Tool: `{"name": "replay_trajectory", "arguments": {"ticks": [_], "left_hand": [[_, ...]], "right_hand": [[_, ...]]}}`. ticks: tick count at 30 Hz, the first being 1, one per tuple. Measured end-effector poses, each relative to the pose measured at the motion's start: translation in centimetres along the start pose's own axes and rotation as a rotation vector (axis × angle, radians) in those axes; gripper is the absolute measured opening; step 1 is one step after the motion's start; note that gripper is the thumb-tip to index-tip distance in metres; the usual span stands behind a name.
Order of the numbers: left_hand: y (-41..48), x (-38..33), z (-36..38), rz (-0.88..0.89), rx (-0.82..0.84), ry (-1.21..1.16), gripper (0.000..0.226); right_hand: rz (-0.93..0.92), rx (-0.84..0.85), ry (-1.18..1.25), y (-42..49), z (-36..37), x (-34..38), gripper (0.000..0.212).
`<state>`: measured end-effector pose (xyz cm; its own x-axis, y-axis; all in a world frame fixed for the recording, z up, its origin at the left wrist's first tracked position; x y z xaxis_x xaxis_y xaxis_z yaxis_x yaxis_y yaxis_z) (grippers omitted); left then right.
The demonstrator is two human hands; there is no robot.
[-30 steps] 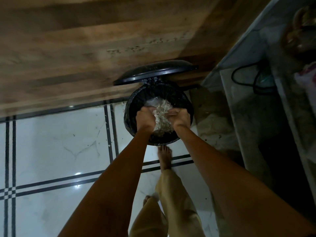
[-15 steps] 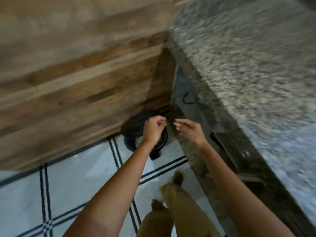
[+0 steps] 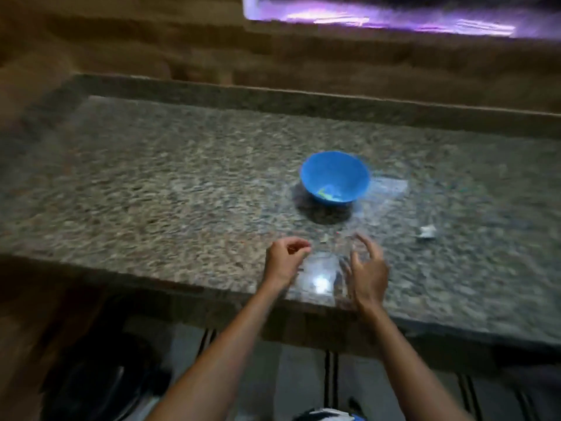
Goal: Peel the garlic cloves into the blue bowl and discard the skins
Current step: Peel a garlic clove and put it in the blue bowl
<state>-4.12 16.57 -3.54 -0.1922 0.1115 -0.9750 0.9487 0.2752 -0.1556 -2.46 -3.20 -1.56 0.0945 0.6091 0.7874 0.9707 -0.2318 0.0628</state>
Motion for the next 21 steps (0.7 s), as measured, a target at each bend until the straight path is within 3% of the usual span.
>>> {"name": "replay_trajectory", "arguments": {"ticks": [5, 12, 17, 21], "left_hand": [[3.1, -0.6, 8.0, 0.066, -0.069, 0.336, 0.03], [4.0, -1.5, 7.9, 0.131, -0.171, 0.593, 0.013], [5.6, -10.8, 8.0, 0.333, -0.311, 0.247, 0.013], [14.0, -8.8, 7.4, -0.016, -0.279, 0.229, 0.008]], "right_hand": [[0.104, -0.105, -0.076, 5.4, -9.4, -7.5, 0.027], [0.22, -0.009, -0.004, 10.0, -12.5, -11.7, 0.032], [0.368, 0.021, 0.138, 12.2, -11.9, -13.4, 0.034], [0.447, 0.088, 0.259, 13.2, -9.5, -15.3, 0.032]]}}
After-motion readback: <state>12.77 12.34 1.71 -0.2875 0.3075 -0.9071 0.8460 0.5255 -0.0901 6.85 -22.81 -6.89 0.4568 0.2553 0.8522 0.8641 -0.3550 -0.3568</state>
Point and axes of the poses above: each hand's wrist, its own y-axis towards the middle knuckle, its own z-axis out of the palm, x = y × z, the point moved 9 cm from there along y, towards the middle knuckle, and after that the axes turned 12 degrees about -y, right-handed, at the moved point
